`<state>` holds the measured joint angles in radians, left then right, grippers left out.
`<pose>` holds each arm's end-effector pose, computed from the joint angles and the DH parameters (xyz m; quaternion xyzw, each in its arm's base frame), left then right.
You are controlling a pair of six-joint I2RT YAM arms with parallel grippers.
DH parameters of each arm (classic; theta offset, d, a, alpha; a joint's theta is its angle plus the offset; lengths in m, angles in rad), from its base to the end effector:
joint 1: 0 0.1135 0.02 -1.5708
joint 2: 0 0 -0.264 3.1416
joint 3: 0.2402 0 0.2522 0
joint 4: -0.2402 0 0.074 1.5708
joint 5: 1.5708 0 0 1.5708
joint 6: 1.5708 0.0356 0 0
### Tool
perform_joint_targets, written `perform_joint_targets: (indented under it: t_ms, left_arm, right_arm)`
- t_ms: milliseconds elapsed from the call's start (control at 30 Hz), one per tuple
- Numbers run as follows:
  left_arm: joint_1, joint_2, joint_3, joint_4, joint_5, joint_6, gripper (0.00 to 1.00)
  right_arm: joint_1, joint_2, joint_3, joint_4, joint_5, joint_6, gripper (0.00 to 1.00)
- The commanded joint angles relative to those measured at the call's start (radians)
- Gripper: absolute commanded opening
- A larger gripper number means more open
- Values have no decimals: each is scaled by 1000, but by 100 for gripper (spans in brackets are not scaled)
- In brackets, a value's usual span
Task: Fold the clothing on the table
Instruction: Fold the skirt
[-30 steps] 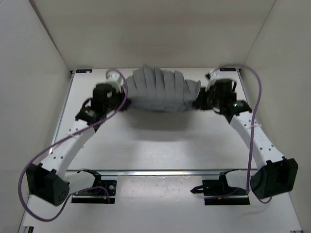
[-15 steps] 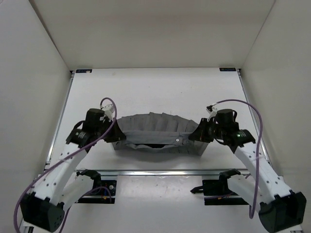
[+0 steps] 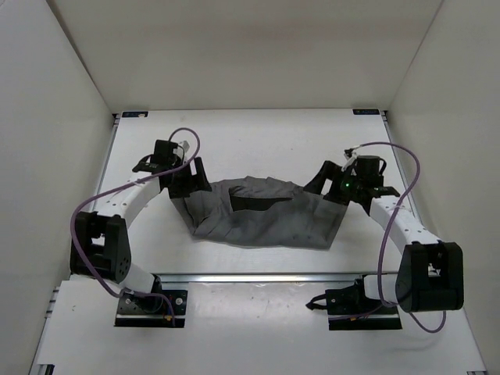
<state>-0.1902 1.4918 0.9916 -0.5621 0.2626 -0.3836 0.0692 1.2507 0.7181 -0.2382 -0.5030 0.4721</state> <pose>0.2886 -0.0650 0.2172 -0.0599 0.9582 -0.1921 0.2033 0.2521 0.0347 0.2181 0.0836 0.8934 0.3217 0.3022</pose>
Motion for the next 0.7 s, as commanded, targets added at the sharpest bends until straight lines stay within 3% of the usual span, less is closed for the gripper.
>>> perform_joint_targets:
  t_ms: [0, 100, 167, 267, 300, 367, 433, 533, 667]
  left_arm:
    - [11, -27, 97, 57, -13, 26, 95]
    - [-23, -57, 108, 73, 0, 34, 93]
    - [-72, -96, 85, 94, 29, 13, 81]
    - [-147, -166, -17, 166, 70, -41, 33]
    - [-167, -191, -39, 207, 93, -78, 16]
    - [-198, -217, -126, 272, 121, -125, 0]
    - [-216, -219, -171, 315, 141, -156, 0]
    - [-233, -190, -205, 335, 187, -176, 0]
    - [-245, -131, -220, 390, 242, -184, 0]
  right_arm:
    - [-43, 33, 99, 71, -8, -49, 99]
    - [-37, -14, 133, -10, 59, -95, 99]
    - [-32, -63, 110, -27, 89, -107, 98]
    - [1, -150, 42, -19, 54, -93, 78]
    - [10, -172, 29, 6, 46, -93, 60]
    - [73, -175, -22, 28, 38, -72, 36]
    - [121, -131, -38, 63, 17, -52, 18]
    - [208, -67, -37, 91, 41, -36, 1]
    - [242, 67, -2, 106, 29, -56, 0]
